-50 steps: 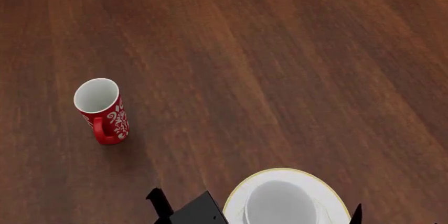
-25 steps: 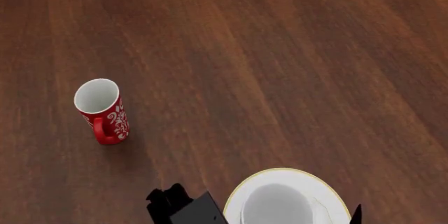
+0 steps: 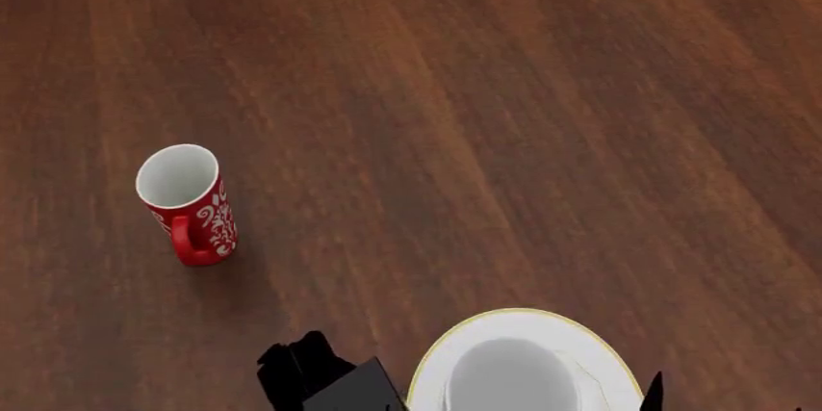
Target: Put the white mug on the plate.
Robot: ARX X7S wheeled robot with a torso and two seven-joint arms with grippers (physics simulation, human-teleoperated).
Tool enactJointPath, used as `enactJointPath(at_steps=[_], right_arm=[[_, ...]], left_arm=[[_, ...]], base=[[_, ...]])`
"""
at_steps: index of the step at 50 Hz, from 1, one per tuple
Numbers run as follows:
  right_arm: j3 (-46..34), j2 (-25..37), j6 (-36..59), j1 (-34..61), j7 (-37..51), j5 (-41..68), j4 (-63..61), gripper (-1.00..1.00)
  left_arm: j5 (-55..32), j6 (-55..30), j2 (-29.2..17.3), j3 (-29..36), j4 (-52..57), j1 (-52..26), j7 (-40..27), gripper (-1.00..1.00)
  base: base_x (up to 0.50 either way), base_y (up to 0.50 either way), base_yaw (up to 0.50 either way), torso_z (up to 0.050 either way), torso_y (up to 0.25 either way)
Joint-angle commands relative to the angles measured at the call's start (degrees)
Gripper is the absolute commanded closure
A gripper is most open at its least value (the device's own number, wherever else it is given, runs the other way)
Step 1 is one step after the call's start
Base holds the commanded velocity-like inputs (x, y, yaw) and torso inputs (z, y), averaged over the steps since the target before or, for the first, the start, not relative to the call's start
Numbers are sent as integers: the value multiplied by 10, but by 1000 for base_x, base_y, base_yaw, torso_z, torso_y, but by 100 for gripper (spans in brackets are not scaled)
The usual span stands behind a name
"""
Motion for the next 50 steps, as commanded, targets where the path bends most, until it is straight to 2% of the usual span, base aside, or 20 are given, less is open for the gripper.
enactJointPath(at_steps=[1,25,29,36,50], right_arm=[[0,4,3,2,3,3,-5,-100],[-5,9,3,7,4,3,-5,-100],[-7,8,2,7,4,3,-4,-100],[-7,11,9,9,10,5,-11,-100],[-9,14,11,9,13,6,-12,-100]], left_arm=[[-30,-43,-15,-31,66,-13,-28,-100],[-125,-137,-50,-102,229,-16,-95,-100],[-143,-150,-57,-126,265,-19,-116,-100],[-223,-193,-56,-206,325,-28,-165,-100],[-287,-227,-100,-259,370,-29,-218,-100]], base=[[0,0,0,0,0],[0,0,0,0,0],[0,0,0,0,0],[0,0,0,0,0],[0,0,0,0,0]])
